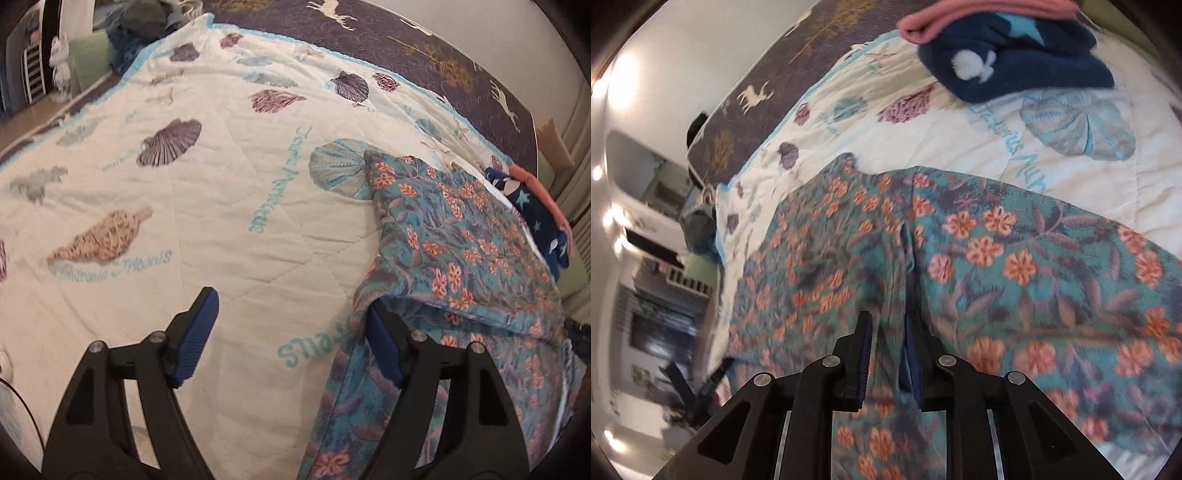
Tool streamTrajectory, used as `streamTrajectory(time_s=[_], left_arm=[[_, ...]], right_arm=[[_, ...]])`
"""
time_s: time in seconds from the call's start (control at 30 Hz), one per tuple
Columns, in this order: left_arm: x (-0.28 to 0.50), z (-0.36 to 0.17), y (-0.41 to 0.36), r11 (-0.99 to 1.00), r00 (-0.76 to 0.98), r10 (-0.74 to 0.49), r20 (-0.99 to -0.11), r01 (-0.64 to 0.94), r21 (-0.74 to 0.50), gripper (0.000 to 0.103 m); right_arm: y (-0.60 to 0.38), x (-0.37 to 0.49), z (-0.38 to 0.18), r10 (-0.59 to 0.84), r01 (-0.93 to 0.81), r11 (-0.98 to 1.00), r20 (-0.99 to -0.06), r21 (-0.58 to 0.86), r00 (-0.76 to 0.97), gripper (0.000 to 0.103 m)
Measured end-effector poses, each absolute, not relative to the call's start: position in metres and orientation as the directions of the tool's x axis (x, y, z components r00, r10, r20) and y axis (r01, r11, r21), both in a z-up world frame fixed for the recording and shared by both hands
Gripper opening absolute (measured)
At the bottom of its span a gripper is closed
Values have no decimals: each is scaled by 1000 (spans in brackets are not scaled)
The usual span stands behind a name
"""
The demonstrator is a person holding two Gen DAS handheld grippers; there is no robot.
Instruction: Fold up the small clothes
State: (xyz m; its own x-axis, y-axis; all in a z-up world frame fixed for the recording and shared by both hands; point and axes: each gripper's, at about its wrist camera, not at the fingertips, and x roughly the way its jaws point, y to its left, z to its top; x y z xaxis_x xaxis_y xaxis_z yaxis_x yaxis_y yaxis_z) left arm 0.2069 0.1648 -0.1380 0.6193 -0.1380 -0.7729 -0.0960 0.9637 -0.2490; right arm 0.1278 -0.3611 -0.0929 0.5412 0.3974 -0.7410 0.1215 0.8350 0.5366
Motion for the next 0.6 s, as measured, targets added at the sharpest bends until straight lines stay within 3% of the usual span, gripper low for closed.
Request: streamTrajectory(time_s=[0.2, 0.4, 0.6], left_arm=[[178, -101, 154, 947, 692, -201, -694, -44, -318, 76], [169, -61, 114, 917, 731, -356, -582, 152, -369, 76], [218, -101, 58, 936, 630, -352, -693, 216, -279, 76]], right_arm=[[-331, 97, -66, 496, -47, 821, -669, 569, 555, 19], [-313, 109, -77, 492, -3, 809, -673, 588, 552, 19], [-330, 101, -80, 303, 127, 883, -755, 452, 582, 19]])
